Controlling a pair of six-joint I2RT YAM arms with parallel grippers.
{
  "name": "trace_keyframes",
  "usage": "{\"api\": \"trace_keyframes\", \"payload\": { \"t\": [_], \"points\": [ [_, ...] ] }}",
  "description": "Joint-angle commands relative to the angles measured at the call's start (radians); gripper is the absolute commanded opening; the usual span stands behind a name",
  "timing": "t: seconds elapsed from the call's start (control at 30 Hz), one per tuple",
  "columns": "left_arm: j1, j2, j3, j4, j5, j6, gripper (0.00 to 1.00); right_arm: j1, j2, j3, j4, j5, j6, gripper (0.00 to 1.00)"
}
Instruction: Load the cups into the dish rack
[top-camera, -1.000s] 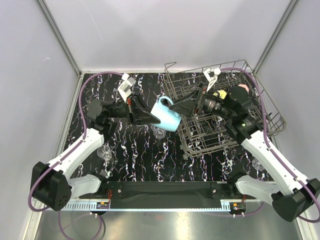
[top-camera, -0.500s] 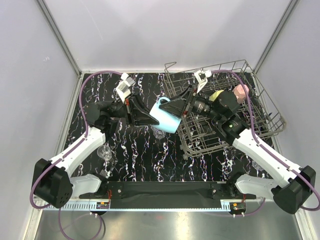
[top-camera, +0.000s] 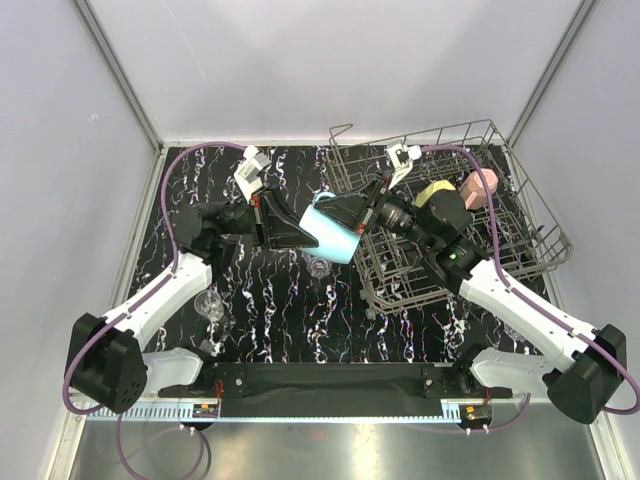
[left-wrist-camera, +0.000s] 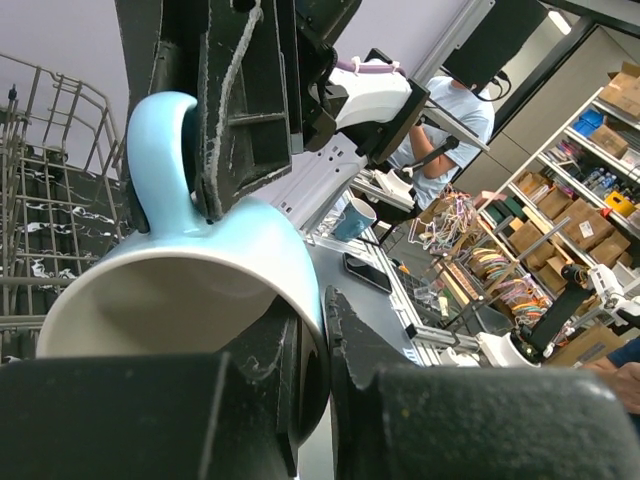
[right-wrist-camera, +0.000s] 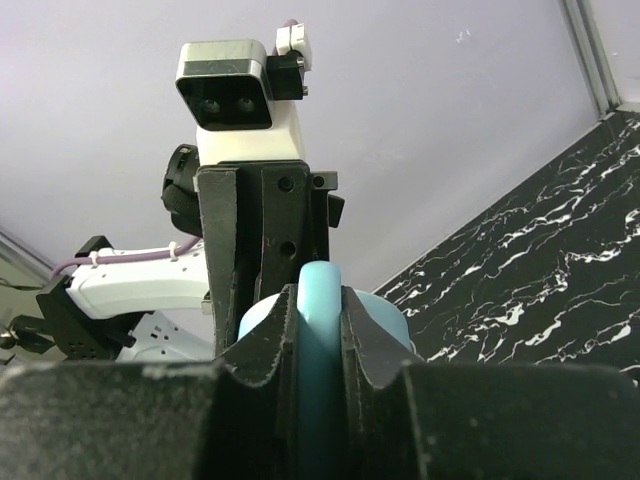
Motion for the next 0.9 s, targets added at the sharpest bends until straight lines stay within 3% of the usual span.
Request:
{"api": "trace_keyframes", "payload": {
  "t": [0.0, 0.07, 0.13, 0.17, 0.33, 0.4, 0.47, 0.57, 0.6, 0.63, 0.7, 0.87],
  "points": [
    [-0.012, -0.001, 0.025, 0.087, -0.026, 0.025, 0.12, 0.029, -0.008, 0.010, -0.017, 0.003, 0.017, 0.00],
    [-0.011, 0.011, 0.031, 0.075, -0.023, 0.030, 0.31, 0.029, -0.015, 0.029, -0.062, 0.022, 0.003, 0.00],
    [-0.009, 0.026, 0.034, 0.070, -0.018, 0.027, 0.34, 0.029, -0.020, 0.044, -0.113, 0.038, -0.018, 0.00],
    [-0.008, 0.029, 0.036, 0.072, -0.015, 0.027, 0.42, 0.027, -0.024, 0.052, -0.136, 0.051, -0.026, 0.00],
    [0.005, 0.031, 0.039, 0.040, -0.015, 0.053, 0.64, 0.029, -0.047, 0.081, -0.211, 0.104, -0.064, 0.00],
    [0.017, 0.017, 0.046, -0.060, -0.018, 0.099, 0.71, 0.027, -0.052, 0.108, -0.294, 0.141, -0.095, 0.00],
    [0.034, -0.010, 0.056, -0.164, -0.030, 0.212, 0.73, 0.027, -0.049, 0.164, -0.405, 0.164, -0.138, 0.00],
    [0.048, -0.041, 0.118, -0.559, -0.093, 0.497, 0.80, 0.025, -0.038, 0.256, -0.594, 0.248, -0.196, 0.00],
    [0.048, -0.050, 0.144, -0.796, -0.143, 0.580, 0.82, 0.027, -0.034, 0.285, -0.648, 0.306, -0.211, 0.00],
    [0.049, -0.051, 0.198, -0.889, -0.166, 0.705, 0.83, 0.027, -0.015, 0.349, -0.703, 0.343, -0.227, 0.00],
    [0.057, -0.058, 0.224, -1.046, -0.235, 0.778, 0.83, 0.027, 0.005, 0.414, -0.856, 0.455, -0.276, 0.00],
    [0.101, -0.086, 0.238, -1.180, -0.445, 0.863, 0.84, 0.010, 0.068, 0.628, -1.149, 0.711, -0.363, 0.00]
  ]
}}
